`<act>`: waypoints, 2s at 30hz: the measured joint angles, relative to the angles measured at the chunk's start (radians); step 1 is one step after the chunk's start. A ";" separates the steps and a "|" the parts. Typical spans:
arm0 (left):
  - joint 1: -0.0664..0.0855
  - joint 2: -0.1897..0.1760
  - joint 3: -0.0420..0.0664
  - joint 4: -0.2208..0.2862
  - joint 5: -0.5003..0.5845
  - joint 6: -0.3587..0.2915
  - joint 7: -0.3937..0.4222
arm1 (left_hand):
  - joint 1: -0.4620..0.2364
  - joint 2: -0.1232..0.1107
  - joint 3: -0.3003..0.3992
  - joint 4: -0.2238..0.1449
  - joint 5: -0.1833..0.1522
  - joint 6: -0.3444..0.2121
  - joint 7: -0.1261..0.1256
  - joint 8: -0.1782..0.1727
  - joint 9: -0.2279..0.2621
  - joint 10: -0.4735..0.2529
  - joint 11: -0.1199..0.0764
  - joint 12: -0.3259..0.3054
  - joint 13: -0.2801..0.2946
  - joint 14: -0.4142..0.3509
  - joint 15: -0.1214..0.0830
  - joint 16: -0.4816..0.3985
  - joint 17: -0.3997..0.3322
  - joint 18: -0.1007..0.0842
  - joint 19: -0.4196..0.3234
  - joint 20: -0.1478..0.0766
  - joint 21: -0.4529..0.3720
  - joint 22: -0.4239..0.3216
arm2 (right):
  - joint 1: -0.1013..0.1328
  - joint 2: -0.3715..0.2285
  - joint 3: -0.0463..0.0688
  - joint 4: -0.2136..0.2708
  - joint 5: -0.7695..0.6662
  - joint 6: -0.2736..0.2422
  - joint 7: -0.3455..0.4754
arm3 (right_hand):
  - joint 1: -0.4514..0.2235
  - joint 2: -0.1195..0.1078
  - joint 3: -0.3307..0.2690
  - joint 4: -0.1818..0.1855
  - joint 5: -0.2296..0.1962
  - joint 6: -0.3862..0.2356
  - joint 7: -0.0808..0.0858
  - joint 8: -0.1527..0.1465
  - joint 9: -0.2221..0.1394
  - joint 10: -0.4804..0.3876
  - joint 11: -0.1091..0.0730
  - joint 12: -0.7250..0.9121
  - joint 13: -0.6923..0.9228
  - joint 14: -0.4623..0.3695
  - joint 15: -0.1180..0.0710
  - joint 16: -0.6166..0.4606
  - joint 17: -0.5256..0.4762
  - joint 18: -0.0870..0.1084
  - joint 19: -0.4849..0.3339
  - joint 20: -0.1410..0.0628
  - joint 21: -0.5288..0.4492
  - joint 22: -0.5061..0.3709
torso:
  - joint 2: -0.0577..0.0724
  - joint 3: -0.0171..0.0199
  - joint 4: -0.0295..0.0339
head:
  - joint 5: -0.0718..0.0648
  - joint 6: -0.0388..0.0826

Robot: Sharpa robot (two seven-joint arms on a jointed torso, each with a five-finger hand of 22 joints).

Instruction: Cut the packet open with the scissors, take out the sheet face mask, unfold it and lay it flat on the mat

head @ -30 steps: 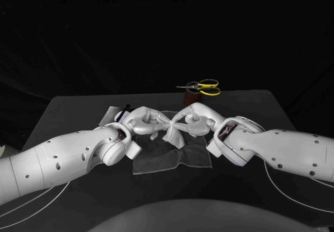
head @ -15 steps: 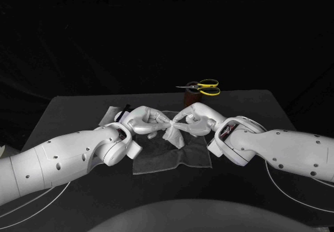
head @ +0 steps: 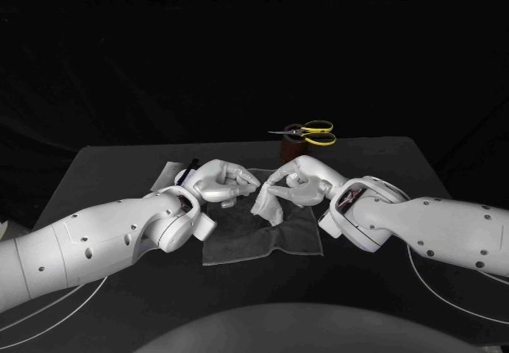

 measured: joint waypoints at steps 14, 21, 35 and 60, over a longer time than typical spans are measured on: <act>0.000 -0.005 0.000 0.000 -0.007 -0.035 -0.013 | -0.048 0.017 -0.072 0.025 -0.014 -0.094 0.015 -0.041 0.206 -0.058 0.007 -0.033 -0.009 -0.012 0.019 -0.003 -0.036 0.000 -0.032 0.013 -0.032 -0.032 | 0.000 -0.006 0.000 0.003 -0.001 -0.010 0.002 | 0.000 0.000 0.000 0.000 0.003 0.000 0.000 0.002 0.001 0.000 0.000 0.000 0.000 0.000 0.000 0.000 -0.001 -0.001 0.000 0.000 0.000 -0.001 | 0.000 0.0000 0.0004 | 0.001 0.000; 0.000 0.000 0.000 0.004 -0.031 -0.036 -0.032 | -0.057 -0.021 -0.240 0.049 -0.018 -0.168 0.039 -0.129 0.189 -0.085 0.037 -0.050 -0.016 -0.048 0.044 -0.022 -0.093 0.000 -0.065 0.036 -0.091 -0.086 | 0.000 -0.005 0.000 0.006 0.001 -0.014 0.004 | -0.002 -0.002 0.000 0.000 0.002 -0.002 -0.001 0.003 0.001 0.000 0.000 0.000 0.000 0.002 -0.002 0.000 -0.001 -0.007 0.000 0.000 0.000 0.000 | 0.000 0.0001 0.0004 | 0.004 0.000; 0.000 0.010 0.000 0.004 -0.102 -0.007 -0.075 | -0.033 -0.037 -0.331 0.062 -0.018 -0.142 0.046 -0.151 0.156 -0.114 0.057 -0.063 -0.024 -0.076 0.058 -0.030 -0.125 0.000 -0.077 0.048 -0.120 -0.113 | 0.000 -0.002 0.000 0.011 0.002 -0.016 0.009 | -0.004 -0.004 0.000 0.000 0.002 -0.003 -0.001 0.003 0.001 0.000 0.000 0.000 -0.001 0.002 -0.002 -0.004 0.000 -0.008 0.000 0.000 0.000 0.000 | 0.000 0.0003 -0.0003 | 0.001 0.000; 0.000 0.010 0.000 0.004 -0.075 0.006 -0.046 | 0.072 0.108 -0.312 0.072 -0.024 -0.033 0.013 -0.098 0.144 -0.061 0.013 -0.041 -0.023 -0.045 0.027 -0.022 -0.059 0.000 -0.038 0.023 -0.081 -0.059 | 0.000 -0.002 0.000 0.003 0.003 0.002 0.003 | -0.013 -0.005 0.000 0.000 0.000 0.002 -0.001 0.006 0.001 0.000 0.000 0.000 0.000 0.002 -0.002 0.000 -0.001 0.002 0.000 0.000 0.000 0.000 | 0.000 -0.0008 0.0005 | -0.002 0.000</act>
